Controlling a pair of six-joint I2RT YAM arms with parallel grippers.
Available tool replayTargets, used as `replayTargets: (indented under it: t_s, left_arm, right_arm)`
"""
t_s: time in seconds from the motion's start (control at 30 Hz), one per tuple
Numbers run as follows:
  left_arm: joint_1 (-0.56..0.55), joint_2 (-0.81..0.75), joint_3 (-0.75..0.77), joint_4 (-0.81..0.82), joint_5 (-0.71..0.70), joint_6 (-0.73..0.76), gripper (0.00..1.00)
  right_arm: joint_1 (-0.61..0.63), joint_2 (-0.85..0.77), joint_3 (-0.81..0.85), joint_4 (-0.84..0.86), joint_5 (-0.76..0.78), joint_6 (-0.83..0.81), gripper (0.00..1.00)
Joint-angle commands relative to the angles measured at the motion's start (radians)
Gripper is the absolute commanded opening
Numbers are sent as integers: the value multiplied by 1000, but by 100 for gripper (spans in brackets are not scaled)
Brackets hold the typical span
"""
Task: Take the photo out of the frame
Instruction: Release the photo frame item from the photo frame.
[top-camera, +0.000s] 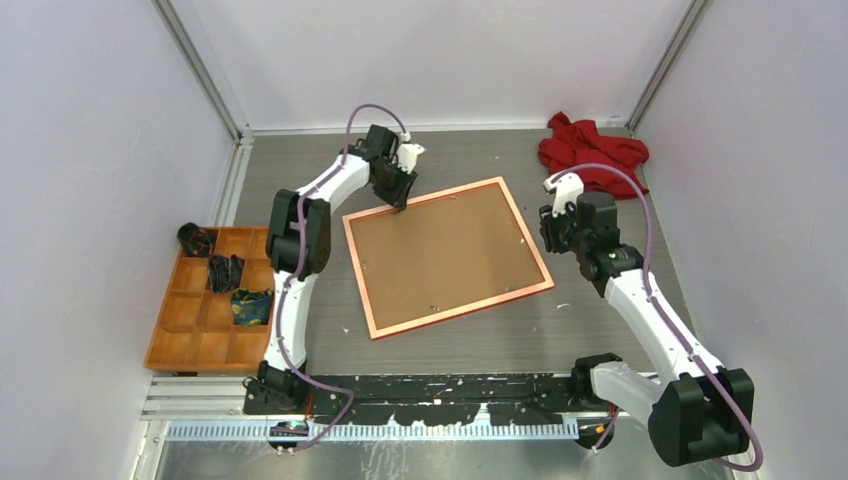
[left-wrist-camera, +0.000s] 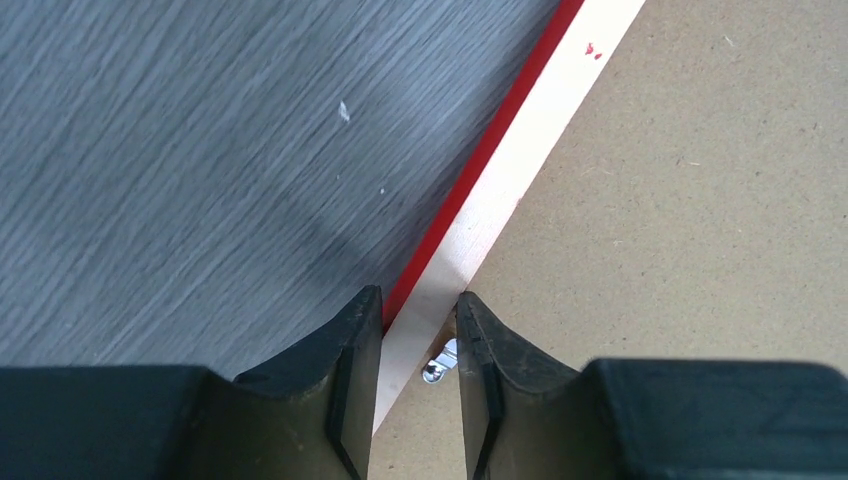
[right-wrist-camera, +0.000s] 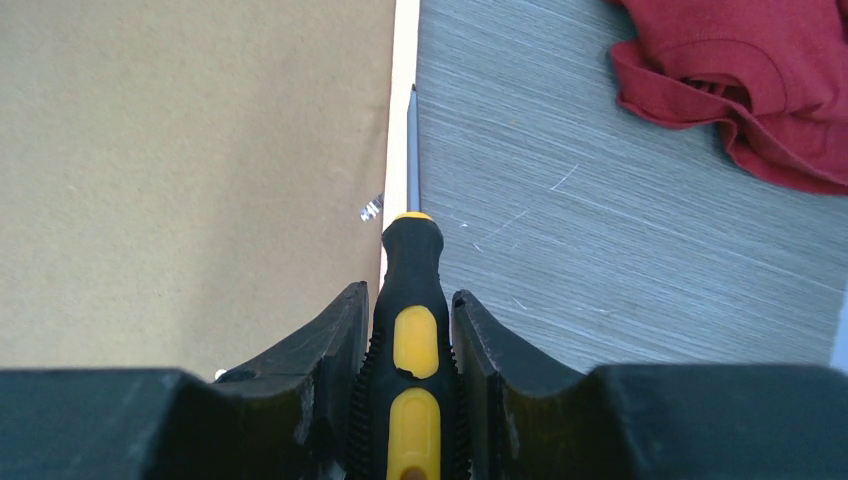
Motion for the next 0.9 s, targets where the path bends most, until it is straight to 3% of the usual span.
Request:
replayTargets:
  t_s: [0.0,0.17,0.43,0.87]
  left_arm:
    - [24,-38,-76,-4,9,-71,31]
    - [43,-53,-109,10,75,-115,25]
    - [83,-97,-180,41,227,-102,27]
    - [88,-117,-221,13,224,-75,28]
  right_arm:
    - [71,-25,2,-2,153,-96,1]
    - [153,-72,-63,-34,185,-135,1]
    - [154,-19,-62,-49,200,-139,1]
    - [154,-1,-76,-1,219,-135,1]
